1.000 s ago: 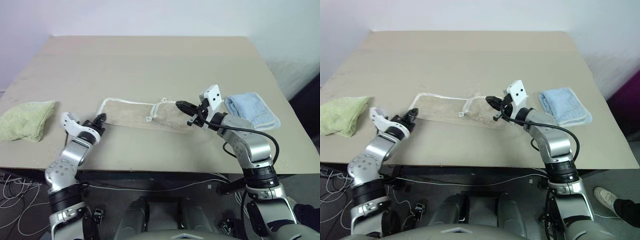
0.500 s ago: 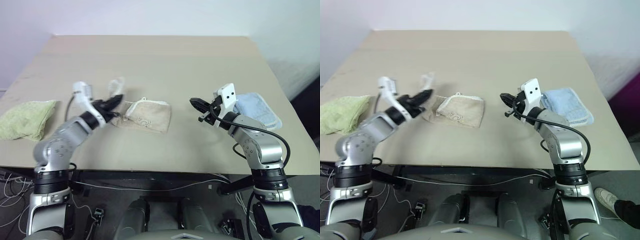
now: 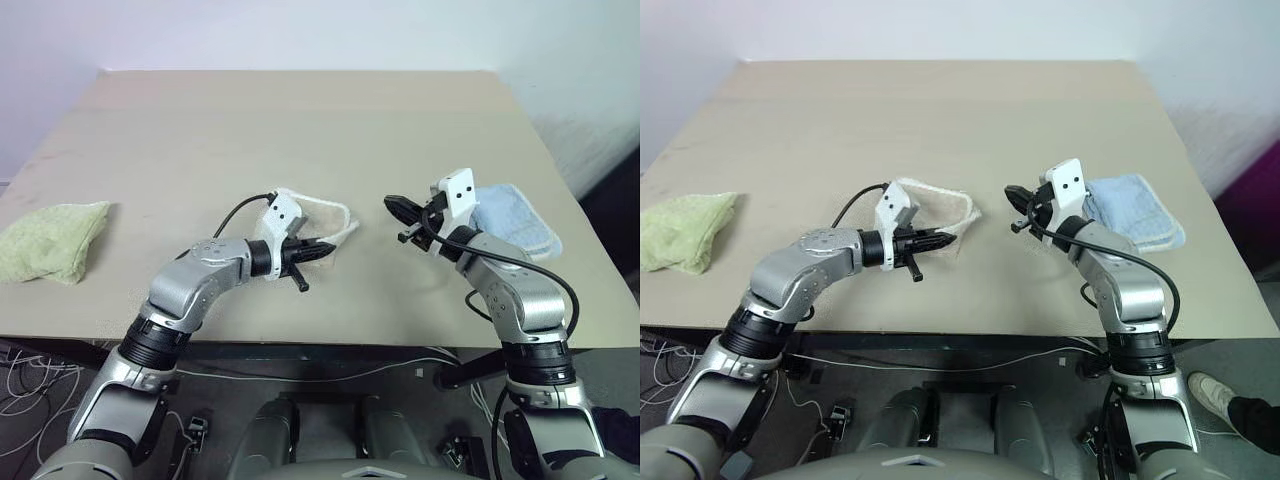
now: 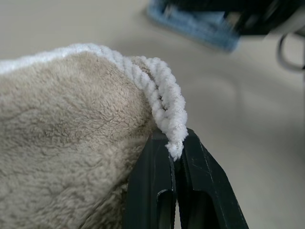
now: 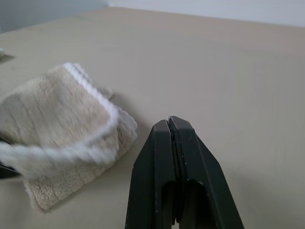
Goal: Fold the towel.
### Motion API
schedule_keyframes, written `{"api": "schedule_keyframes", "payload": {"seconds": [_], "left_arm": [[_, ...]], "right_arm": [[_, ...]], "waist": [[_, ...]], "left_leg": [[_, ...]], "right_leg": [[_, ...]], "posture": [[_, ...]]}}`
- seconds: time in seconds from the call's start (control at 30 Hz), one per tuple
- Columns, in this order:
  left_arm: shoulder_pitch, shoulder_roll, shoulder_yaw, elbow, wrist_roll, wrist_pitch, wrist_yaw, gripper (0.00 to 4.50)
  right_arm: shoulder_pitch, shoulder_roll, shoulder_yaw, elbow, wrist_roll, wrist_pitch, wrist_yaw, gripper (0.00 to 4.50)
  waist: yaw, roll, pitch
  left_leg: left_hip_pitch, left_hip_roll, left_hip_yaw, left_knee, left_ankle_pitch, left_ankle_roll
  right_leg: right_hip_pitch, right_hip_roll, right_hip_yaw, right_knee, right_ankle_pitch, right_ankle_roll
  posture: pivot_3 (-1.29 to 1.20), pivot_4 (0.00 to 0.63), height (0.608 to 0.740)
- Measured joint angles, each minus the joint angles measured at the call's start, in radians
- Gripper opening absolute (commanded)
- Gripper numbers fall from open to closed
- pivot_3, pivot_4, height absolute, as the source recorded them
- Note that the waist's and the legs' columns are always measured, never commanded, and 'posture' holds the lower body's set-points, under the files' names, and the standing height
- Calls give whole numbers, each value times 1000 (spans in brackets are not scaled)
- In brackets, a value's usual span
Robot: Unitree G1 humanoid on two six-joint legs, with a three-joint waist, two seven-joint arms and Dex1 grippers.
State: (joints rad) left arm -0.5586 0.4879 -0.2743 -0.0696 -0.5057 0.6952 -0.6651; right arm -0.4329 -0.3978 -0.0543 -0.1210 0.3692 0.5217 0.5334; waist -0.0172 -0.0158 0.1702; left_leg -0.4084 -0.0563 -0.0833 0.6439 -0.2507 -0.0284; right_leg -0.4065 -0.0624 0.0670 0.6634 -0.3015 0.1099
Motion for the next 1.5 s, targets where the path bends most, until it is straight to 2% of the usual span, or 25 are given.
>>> {"api": "schedule_keyframes", "payload": {"seconds": [0.03,0.17,0.47,0.67,0.77,0.9,1.1,1.37,1.5], "left_arm": [[0,-6,1,10,11,0,-1,18],[0,-38,10,22,42,-1,-2,990],[22,-66,85,-14,30,20,-9,4055],[98,-23,226,-95,-52,69,-15,4055],[121,-1,288,-95,-59,74,-11,3460],[114,1,347,-45,-60,42,-8,2134],[2,-4,325,118,11,-74,-38,70],[-38,-3,155,332,195,-250,-160,25],[-46,-6,128,429,259,-353,-184,25]], "right_arm": [[2,0,0,-3,0,2,-2,0],[3,5,1,-14,1,8,-8,0],[0,7,14,-15,6,17,-3,0],[-3,9,27,-43,8,37,3,0],[-8,27,39,-49,11,42,4,0],[-33,62,74,-49,11,44,12,0],[-126,156,149,32,-4,30,18,0],[-160,245,246,298,-82,-34,37,0],[-166,260,262,433,-134,-81,40,0]], "waist": [[1,0,0],[3,0,0],[0,0,0],[0,0,0],[1,0,0],[2,0,0],[2,0,0],[-1,0,0],[-2,0,0]], "left_leg": [[0,0,0,0,0,0],[0,0,0,0,0,0],[0,0,0,0,0,0],[0,0,0,0,0,0],[0,0,0,0,0,0],[0,0,0,1,0,0],[0,0,0,1,0,0],[0,-1,0,0,0,0],[0,-1,0,0,0,0]], "right_leg": [[0,0,0,0,0,0],[0,0,0,0,0,0],[0,0,0,0,0,0],[0,0,0,0,0,0],[0,0,0,0,0,0],[0,0,0,0,0,0],[0,0,-1,0,0,0],[-1,1,-1,1,0,0],[-1,0,-1,1,0,0]], "posture": [[0,150,740],[0,150,740],[0,150,740],[0,150,740],[0,150,740],[0,150,740],[0,150,740],[0,150,740],[0,150,740]]}}
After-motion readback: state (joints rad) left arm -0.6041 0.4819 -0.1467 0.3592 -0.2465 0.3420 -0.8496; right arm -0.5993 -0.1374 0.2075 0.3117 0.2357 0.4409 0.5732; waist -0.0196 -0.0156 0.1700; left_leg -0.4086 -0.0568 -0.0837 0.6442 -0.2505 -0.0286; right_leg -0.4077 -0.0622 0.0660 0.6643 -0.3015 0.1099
